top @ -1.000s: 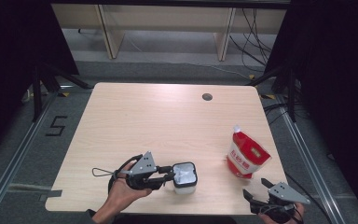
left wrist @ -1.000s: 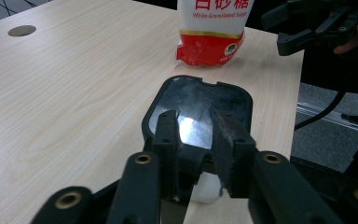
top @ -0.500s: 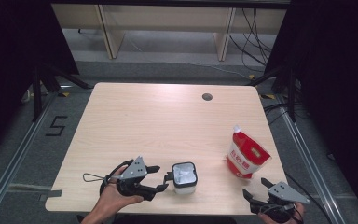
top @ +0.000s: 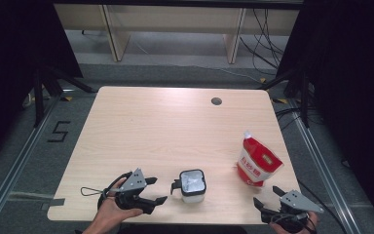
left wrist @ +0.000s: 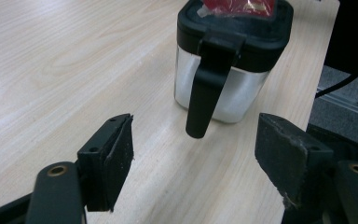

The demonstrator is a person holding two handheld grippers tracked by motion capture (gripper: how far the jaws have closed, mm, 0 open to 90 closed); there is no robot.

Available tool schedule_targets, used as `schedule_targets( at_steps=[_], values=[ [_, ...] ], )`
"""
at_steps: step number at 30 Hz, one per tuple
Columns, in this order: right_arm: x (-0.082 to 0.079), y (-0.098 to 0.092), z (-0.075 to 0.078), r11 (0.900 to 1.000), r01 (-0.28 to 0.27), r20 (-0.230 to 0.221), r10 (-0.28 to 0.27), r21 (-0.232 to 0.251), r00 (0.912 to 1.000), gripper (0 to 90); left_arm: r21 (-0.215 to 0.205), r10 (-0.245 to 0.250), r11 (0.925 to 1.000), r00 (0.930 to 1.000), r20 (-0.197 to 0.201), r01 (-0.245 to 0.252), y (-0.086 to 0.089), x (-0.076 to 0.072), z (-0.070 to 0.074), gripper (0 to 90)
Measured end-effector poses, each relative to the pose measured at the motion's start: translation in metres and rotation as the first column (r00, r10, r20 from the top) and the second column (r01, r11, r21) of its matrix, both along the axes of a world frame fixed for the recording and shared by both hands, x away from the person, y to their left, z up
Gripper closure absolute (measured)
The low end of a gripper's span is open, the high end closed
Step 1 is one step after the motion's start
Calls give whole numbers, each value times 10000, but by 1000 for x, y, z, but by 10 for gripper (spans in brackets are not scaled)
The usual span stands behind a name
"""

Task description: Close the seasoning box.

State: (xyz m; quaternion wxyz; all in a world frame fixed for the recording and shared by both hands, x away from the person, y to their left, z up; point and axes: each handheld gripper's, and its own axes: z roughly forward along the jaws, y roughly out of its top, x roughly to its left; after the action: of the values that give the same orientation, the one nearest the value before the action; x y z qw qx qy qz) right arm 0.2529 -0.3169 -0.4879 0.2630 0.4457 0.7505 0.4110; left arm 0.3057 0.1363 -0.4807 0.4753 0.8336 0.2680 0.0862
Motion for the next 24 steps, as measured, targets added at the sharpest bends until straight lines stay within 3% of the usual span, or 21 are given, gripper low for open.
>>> schedule_targets(
  at_steps=[3,4,5,7,9,10,11,13,14,17,19,22,23,24],
  values=[
    [-1,2,0,9997,72,-209,-68,227,9998,210,480,-49,9988,9999,134,43,3,-1,-1,271],
    [0,1,0,9999,-69,-49,69,90,10000,210,305,-90,9995,9999,120,86,3,-2,-3,270],
    [-2,3,0,9994,192,-298,-184,274,9994,210,464,-262,9986,9995,175,254,4,-1,-3,270],
    [-2,3,0,9993,201,-316,-191,301,9993,210,350,13,9994,10000,-23,-12,3,-5,-5,266],
    [0,0,0,10000,12,-2,-12,-13,10000,210,467,-50,9989,10000,86,46,4,-6,-5,265],
    [-1,1,0,9998,100,-153,-98,155,9998,210,611,-179,9980,9996,225,165,5,-5,-5,263],
    [-1,1,0,9998,65,-189,-62,174,9998,210,418,15,9991,10000,23,-16,4,-7,-6,262],
    [0,1,-1,10000,-33,-28,33,62,10000,210,543,-222,9983,9996,192,211,5,-7,-6,261],
    [-1,2,-1,9999,-26,-102,27,100,9999,210,422,-91,9991,9999,-91,94,4,-9,-6,259],
    [-2,2,0,9999,-74,-358,79,150,9993,210,732,-171,9972,9998,-82,177,6,-10,-8,256],
    [-3,2,-1,9999,-67,-234,71,141,9997,209,739,-137,9972,9999,-19,138,6,-13,-10,253],
    [-6,5,-1,9994,4,-509,13,332,9987,207,801,-156,9967,9998,-105,164,7,-16,-11,251],
    [-4,4,-2,9997,-209,-287,213,134,9994,206,844,-108,9964,9999,-75,114,7,-17,-12,249],
    [-6,6,-2,9997,-72,-488,83,219,9988,207,888,-130,9960,9999,-43,133,7,-17,-13,249]
  ],
)
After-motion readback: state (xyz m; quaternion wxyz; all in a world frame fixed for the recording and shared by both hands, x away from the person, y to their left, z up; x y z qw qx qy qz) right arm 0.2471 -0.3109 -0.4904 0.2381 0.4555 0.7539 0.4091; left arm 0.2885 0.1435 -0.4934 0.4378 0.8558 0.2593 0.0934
